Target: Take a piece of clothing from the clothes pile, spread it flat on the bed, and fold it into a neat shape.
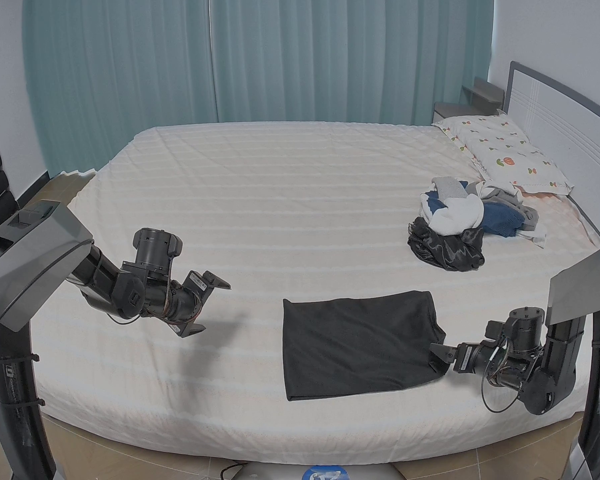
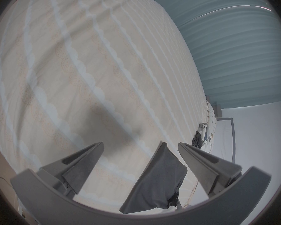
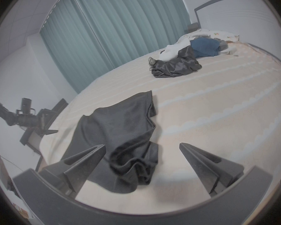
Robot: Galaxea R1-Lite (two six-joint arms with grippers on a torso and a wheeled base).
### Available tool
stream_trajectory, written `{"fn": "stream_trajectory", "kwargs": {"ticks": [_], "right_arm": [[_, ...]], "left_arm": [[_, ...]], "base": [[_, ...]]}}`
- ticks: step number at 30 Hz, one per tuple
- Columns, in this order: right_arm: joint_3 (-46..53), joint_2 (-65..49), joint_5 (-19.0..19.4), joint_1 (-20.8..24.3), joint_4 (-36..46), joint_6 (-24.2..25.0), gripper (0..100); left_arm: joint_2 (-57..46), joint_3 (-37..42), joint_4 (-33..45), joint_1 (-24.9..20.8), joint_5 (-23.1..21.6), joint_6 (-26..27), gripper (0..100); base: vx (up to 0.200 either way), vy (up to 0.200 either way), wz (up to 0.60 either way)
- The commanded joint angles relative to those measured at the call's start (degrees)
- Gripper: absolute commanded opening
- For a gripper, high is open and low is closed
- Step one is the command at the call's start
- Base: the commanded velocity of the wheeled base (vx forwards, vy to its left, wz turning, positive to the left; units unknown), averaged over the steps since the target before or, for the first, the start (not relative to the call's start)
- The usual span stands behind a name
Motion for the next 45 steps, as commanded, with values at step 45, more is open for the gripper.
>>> {"fn": "stream_trajectory", "kwargs": {"ticks": [45], "right_arm": [[3.7, -4.1, 11.8, -9.7, 1.4, 2.4, 100]], "left_arm": [[0.2, -0.1, 0.0, 0.0, 0.3, 0.0, 100]], "base": [[0.000, 0.000, 0.00]]}}
